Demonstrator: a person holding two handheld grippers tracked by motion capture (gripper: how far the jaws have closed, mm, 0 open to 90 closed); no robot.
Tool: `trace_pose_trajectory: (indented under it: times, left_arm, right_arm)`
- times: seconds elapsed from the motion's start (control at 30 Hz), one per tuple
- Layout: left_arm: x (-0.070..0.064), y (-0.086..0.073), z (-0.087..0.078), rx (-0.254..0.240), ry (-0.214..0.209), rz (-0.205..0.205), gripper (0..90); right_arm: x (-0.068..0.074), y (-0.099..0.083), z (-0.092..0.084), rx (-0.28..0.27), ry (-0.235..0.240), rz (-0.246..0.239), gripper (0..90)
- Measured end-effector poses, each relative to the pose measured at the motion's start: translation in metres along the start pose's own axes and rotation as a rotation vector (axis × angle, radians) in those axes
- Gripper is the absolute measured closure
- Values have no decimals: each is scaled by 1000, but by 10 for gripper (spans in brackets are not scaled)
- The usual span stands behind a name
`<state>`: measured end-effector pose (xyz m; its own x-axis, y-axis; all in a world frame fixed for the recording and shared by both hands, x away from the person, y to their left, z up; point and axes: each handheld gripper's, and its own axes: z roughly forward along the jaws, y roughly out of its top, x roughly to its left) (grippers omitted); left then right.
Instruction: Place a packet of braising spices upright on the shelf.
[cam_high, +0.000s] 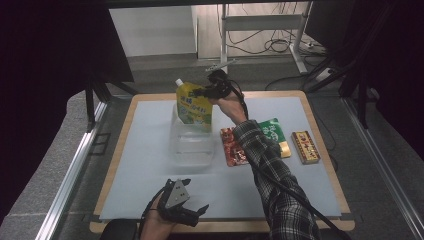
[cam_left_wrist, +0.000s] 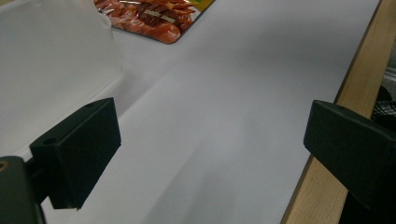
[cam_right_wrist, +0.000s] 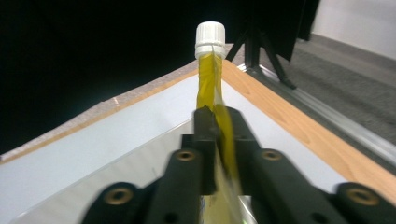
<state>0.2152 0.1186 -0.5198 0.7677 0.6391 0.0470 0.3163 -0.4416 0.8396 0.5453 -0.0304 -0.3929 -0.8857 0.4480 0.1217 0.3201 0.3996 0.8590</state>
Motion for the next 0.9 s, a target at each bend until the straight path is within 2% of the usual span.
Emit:
trace_pose_trajectory:
  times: [0.17, 0.27, 0.3, 0.33, 0.43, 0.63, 0.77, 0.9]
  left_arm:
    - [0, 0, 0, 0, 1, 1, 36]
    - [0, 0, 1, 2, 0, 1, 36]
    - [0, 0, 1, 2, 0, 1, 36]
    - [-1, 0, 1, 3, -1, 2, 36]
    - [-2, 0, 2, 6, -3, 5, 36]
    - [-1, 0, 1, 2, 2, 3, 36]
    - [0, 0, 1, -1, 5, -1, 36]
    - [-1, 0, 2, 1, 2, 1, 36]
  right_arm:
    - [2, 1, -5, -12, -34, -21, 612]
    - [3, 0, -8, -9, -39, -36, 500]
    - [3, 0, -8, -9, -39, -36, 500]
    - [5, -2, -10, 0, -48, -54, 445]
    - [6, -4, -12, 7, -76, -69, 366]
    - [5, -7, -18, -2, -99, -54, 282]
    - [7, -11, -23, 21, -134, -77, 234]
    - [7, -15, -26, 15, -132, -76, 220]
